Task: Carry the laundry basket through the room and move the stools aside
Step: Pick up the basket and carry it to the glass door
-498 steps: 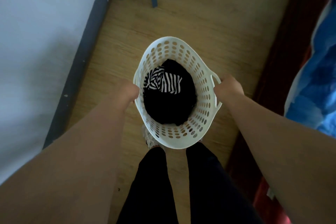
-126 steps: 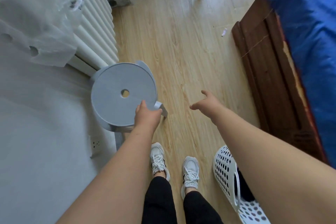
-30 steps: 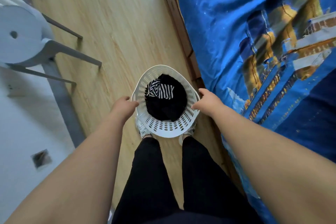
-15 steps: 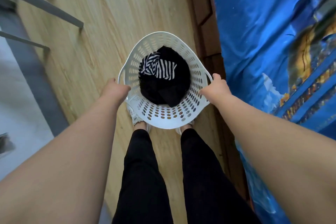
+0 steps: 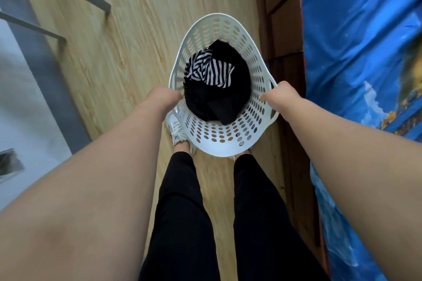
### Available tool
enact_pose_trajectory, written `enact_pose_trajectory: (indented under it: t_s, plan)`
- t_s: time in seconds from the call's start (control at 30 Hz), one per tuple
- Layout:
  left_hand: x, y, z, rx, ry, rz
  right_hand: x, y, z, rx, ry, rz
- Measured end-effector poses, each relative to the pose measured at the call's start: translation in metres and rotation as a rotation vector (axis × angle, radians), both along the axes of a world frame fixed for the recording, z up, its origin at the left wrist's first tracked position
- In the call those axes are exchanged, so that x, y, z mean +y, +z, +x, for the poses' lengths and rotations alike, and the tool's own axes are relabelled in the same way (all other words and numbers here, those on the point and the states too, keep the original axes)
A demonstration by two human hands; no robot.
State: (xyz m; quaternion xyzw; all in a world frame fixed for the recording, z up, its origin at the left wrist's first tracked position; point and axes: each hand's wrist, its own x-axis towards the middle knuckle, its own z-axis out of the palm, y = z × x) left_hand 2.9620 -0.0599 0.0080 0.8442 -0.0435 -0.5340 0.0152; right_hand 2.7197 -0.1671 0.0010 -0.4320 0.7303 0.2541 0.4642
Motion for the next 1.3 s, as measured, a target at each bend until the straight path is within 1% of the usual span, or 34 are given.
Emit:
enact_pose_trajectory:
  t_s: [0.27,0.43,0.53,0.77,0.83,0.9,1.0,1.1,1.2,1.3]
  plan:
    - [0.002,0.043,0.005,-0.037,-0.07,-0.04,-0.014,0.044,0.017,0.068,0.13,-0.077]
    - [0.003,0.099,0.011,-0.052,-0.136,-0.11,-0.022,0.095,0.029,0.117,0.201,-0.181]
    - [0.008,0.154,0.014,-0.063,-0.147,-0.187,-0.026,0.144,0.039,0.118,0.259,-0.261]
    - [-0.009,0.253,0.037,-0.075,-0.033,-0.253,-0.053,0.247,0.066,0.105,0.493,-0.404]
    - [-0.016,0.28,0.046,-0.088,0.017,-0.282,-0.064,0.279,0.077,0.092,0.571,-0.41]
    - [-0.023,0.306,0.056,-0.097,0.085,-0.328,-0.076,0.307,0.085,0.087,0.601,-0.46]
    - [-0.029,0.343,0.07,-0.112,0.119,-0.398,-0.09,0.348,0.094,0.047,0.541,-0.529]
    - [-0.034,0.381,0.091,-0.139,0.129,-0.483,-0.106,0.392,0.112,0.0,0.464,-0.524]
    - [-0.038,0.416,0.12,-0.181,0.149,-0.539,-0.117,0.428,0.134,-0.188,0.277,-0.527]
    - [-0.043,0.444,0.147,-0.223,0.164,-0.608,-0.123,0.457,0.157,-0.269,0.113,-0.556]
